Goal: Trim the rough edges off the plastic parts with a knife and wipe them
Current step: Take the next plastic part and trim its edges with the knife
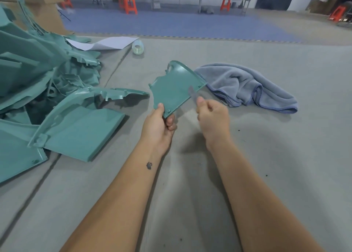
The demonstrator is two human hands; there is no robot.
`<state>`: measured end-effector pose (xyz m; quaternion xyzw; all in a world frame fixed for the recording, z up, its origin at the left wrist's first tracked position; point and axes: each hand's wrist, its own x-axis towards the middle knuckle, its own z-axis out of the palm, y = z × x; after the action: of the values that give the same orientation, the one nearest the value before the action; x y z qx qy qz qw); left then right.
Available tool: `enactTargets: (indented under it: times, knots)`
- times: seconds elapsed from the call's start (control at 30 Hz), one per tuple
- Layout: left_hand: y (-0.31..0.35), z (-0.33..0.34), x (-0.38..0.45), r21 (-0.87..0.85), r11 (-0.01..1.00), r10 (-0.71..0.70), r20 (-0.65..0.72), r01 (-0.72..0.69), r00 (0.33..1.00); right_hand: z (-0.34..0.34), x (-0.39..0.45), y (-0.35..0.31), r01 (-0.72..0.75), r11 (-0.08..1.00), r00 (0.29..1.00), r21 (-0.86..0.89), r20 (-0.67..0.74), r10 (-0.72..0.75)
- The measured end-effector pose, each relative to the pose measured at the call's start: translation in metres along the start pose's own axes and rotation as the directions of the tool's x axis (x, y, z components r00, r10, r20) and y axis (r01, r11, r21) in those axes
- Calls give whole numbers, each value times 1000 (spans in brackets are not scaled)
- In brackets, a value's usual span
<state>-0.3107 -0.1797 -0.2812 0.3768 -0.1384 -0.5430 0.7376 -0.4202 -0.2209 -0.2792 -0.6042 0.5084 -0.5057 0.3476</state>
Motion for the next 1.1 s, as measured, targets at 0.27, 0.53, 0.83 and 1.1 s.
enactTargets:
  times: [0.27,0.53,0.83,1.1]
  knots:
    - [-1,-1,3,-7,1000,3,-37,-3,999,5,-16,-1,-183,958,939,222,328,104]
    - [1,3,0,-56,998,-47,-72,43,996,11,-22,-5,-173,979,907,104,404,117]
    - [0,1,-1,-87,995,-58,-121,48,991,13,-20,-4,1,998,957,-65,291,18]
    - [2,-4,-7,32,998,55,-70,-53,996,-15,13,7,-98,993,995,65,-5,99]
